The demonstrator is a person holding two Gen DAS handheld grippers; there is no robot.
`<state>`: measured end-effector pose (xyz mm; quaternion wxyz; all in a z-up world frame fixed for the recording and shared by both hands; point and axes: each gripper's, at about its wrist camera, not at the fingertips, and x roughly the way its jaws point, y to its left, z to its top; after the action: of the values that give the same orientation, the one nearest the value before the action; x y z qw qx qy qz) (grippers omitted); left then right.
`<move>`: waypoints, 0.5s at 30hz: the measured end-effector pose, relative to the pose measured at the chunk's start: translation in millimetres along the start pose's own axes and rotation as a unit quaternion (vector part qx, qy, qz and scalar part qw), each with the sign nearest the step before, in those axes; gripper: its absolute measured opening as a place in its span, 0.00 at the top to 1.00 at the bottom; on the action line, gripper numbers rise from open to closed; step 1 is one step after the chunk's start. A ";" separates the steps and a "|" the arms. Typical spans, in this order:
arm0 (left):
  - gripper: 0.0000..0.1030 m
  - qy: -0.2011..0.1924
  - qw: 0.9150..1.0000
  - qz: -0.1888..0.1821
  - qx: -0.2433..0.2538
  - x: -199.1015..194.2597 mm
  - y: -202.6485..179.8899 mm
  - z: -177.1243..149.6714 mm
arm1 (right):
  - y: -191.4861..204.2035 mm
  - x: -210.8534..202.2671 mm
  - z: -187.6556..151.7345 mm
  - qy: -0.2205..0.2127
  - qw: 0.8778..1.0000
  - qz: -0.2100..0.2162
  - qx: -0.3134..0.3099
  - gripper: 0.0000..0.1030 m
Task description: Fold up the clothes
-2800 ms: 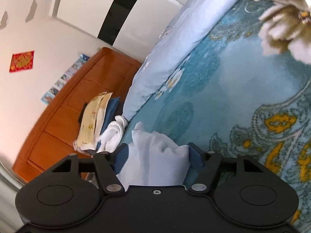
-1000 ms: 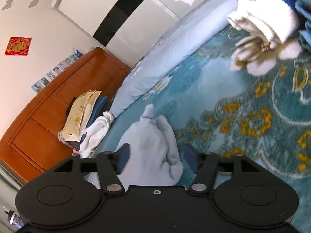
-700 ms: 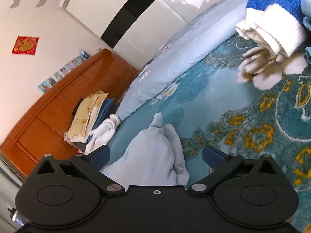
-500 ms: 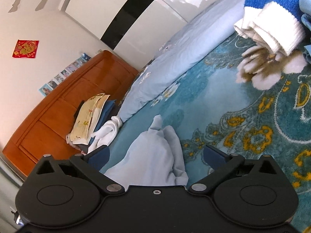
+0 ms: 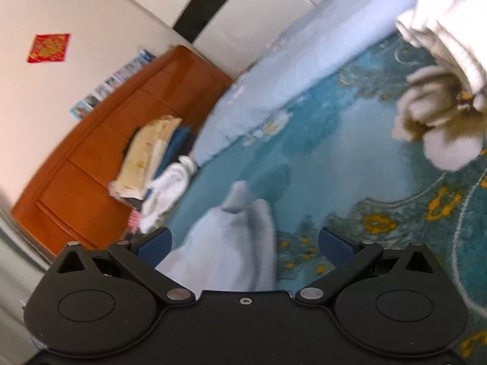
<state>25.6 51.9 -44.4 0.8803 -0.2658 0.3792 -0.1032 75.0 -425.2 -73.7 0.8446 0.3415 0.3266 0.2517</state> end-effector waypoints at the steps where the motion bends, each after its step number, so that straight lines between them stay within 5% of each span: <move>1: 0.00 0.002 1.000 0.003 0.007 0.6 -1.4 -0.2 | -3.4 3.3 0.9 0.007 1.000 -0.004 0.000 0.01; 15: 0.00 0.026 0.998 0.000 0.057 16.7 -16.3 -4.8 | -9.2 20.0 6.2 0.040 0.997 0.060 -0.030 0.00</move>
<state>34.0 30.0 -48.5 0.8838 -0.2120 0.3958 -0.1314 94.5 -420.6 -84.7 0.8244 0.3245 0.3311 0.3247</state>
